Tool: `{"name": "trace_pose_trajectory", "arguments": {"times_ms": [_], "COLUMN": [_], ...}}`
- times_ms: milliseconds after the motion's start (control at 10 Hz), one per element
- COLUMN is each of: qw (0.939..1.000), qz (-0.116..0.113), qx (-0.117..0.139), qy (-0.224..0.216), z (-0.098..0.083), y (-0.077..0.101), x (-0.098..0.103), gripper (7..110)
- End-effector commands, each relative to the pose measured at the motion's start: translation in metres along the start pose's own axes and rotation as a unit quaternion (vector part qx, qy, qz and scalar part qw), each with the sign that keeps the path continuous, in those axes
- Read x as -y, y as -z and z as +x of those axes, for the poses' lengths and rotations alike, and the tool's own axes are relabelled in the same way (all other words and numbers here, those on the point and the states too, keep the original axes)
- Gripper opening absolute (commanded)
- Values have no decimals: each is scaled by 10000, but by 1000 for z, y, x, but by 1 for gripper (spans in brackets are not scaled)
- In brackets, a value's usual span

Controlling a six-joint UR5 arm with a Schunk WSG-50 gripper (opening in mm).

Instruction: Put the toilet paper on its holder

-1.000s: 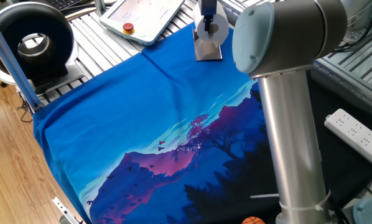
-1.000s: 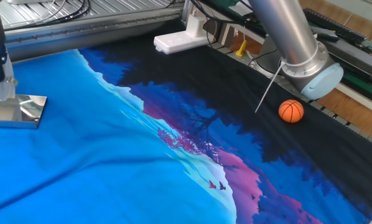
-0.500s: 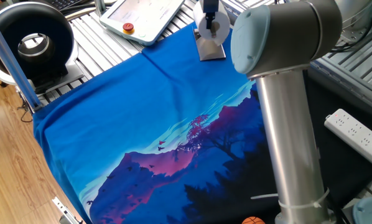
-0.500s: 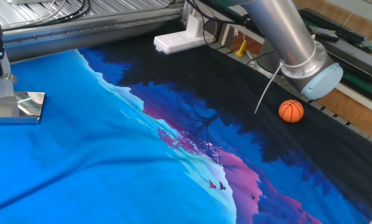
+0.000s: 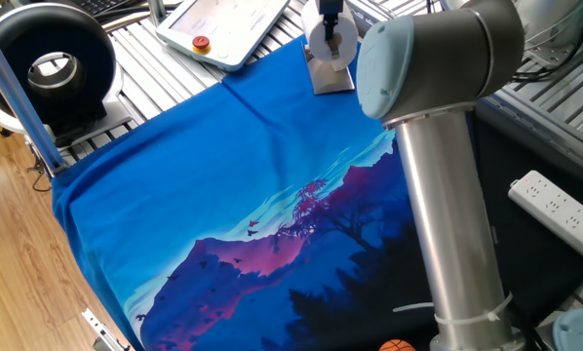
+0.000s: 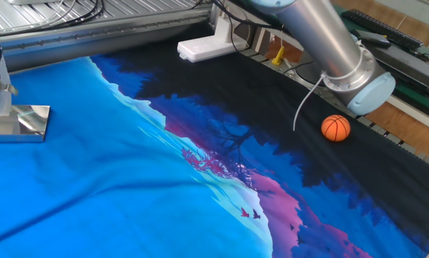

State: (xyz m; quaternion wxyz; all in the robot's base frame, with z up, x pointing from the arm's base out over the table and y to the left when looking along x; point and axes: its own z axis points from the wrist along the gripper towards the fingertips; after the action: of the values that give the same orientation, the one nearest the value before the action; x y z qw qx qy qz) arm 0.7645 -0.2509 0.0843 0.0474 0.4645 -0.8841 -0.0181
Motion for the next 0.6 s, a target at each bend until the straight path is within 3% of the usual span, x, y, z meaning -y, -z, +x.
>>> {"name": "trace_pose_trajectory", "arguments": {"times_ms": [0, 500], "qw": [10000, 9994], "qz": [-74, -199], "qx": [-42, -294], "qy": [-6, -18], "z": [3, 16], "y": [6, 23], "x": [-3, -8], "gripper": [88, 88]}}
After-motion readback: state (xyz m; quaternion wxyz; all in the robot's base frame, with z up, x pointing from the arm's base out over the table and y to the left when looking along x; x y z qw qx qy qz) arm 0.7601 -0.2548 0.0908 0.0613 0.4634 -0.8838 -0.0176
